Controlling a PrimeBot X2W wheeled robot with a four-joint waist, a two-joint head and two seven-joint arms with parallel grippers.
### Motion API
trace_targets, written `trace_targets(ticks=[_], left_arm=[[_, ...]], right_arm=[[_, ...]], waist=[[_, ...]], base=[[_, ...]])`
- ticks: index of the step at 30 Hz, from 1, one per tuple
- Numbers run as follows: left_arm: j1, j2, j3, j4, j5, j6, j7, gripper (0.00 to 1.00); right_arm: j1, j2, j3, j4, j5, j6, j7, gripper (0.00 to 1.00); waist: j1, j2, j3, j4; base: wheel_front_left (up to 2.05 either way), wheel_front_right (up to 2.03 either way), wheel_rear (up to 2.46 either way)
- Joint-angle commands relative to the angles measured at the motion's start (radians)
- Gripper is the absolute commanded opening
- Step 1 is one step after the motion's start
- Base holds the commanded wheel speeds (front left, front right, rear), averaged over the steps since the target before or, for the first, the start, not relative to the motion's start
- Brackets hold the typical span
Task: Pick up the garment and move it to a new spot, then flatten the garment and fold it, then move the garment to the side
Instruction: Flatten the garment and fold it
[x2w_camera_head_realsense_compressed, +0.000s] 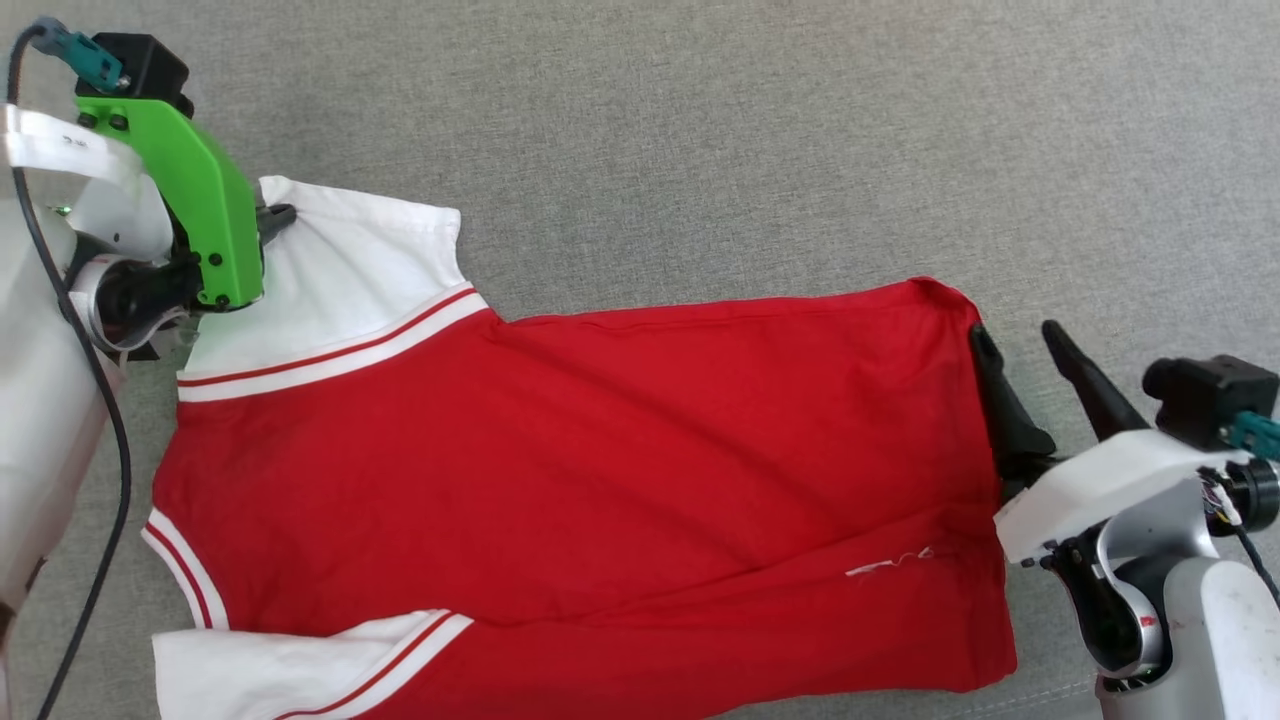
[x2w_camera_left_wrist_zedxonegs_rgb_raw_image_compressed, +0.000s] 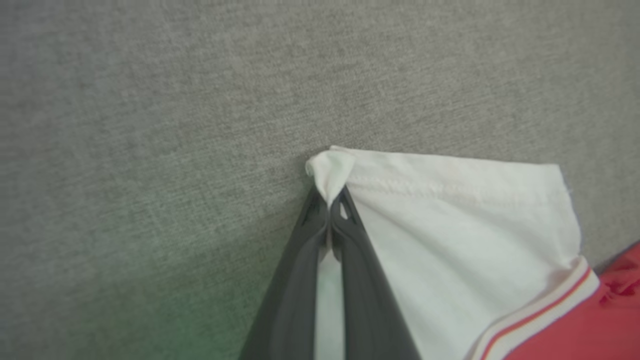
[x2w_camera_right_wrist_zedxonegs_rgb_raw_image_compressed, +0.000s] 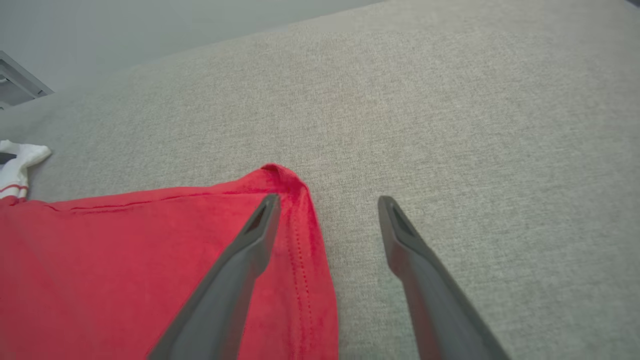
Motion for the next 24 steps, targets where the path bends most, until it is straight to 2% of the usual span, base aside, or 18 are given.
trace_targets(ticks=[1, 4, 10, 12, 17, 19, 20, 21, 22, 23, 24], left_arm=[[0.054, -0.038, -0.033, 0.017, 0.015, -0.003, -0.012, 0.0], [0.033, -0.033, -0.036, 0.002, 0.035, -0.003, -0.071, 0.0], [-0.001, -0.024, -0.041, -0.048, 0.058, -0.003, -0.165, 0.0], [-0.008, -0.024, -0.047, -0.106, 0.067, -0.003, -0.218, 0.0], [0.008, -0.025, -0.053, -0.146, 0.065, -0.003, -0.248, 0.0], [0.025, -0.026, -0.052, -0.164, 0.06, -0.003, -0.268, 0.0], [0.029, -0.027, -0.051, -0.168, 0.059, -0.003, -0.277, 0.0], [0.037, -0.026, -0.048, -0.172, 0.057, -0.003, -0.288, 0.0], [0.042, -0.025, -0.047, -0.175, 0.057, -0.003, -0.297, 0.0], [0.05, -0.023, -0.047, -0.18, 0.059, -0.003, -0.309, 0.0], [0.056, -0.021, -0.046, -0.183, 0.058, -0.003, -0.316, 0.0]], right_arm=[[-0.034, -0.01, 0.009, 0.013, 0.02, 0.0, 0.027, 1.0], [-0.065, -0.038, 0.029, 0.049, 0.044, 0.0, 0.107, 1.0], [-0.154, -0.126, 0.069, 0.121, 0.077, 0.0, 0.334, 1.0], [-0.236, -0.194, 0.092, 0.171, 0.109, 0.0, 0.504, 1.0], [-0.276, -0.232, 0.125, 0.251, 0.122, 0.0, 0.65, 1.0], [-0.27, -0.241, 0.149, 0.308, 0.13, 0.0, 0.758, 1.0], [-0.267, -0.24, 0.153, 0.318, 0.133, 0.0, 0.78, 0.88], [-0.261, -0.235, 0.155, 0.327, 0.139, 0.0, 0.803, 0.49], [-0.258, -0.232, 0.157, 0.331, 0.142, 0.0, 0.817, 0.05], [-0.255, -0.231, 0.157, 0.332, 0.142, 0.0, 0.827, 0.0], [-0.253, -0.229, 0.155, 0.332, 0.143, 0.0, 0.83, 0.0]], waist=[[0.0, 0.0, -0.015, 0.013], [0.0, 0.0, -0.035, 0.031], [0.0, 0.0, -0.064, 0.086], [0.0, 0.0, -0.068, 0.138], [0.0, 0.0, -0.062, 0.176], [0.0, 0.0, -0.06, 0.192], [0.0, 0.0, -0.06, 0.197], [0.0, 0.0, -0.061, 0.2], [0.0, 0.0, -0.062, 0.202], [0.0, 0.0, -0.064, 0.204], [0.0, 0.0, -0.066, 0.206]], base=[[0.0, 0.0, 0.0], [0.0, 0.0, 0.0], [0.0, 0.0, 0.0], [0.0, 0.0, 0.0], [0.0, 0.0, 0.0], [0.0, 0.0, 0.0], [0.0, 0.0, 0.0], [0.0, 0.0, 0.0], [0.0, 0.0, 0.0], [0.0, 0.0, 0.0], [0.0, 0.0, 0.0]])
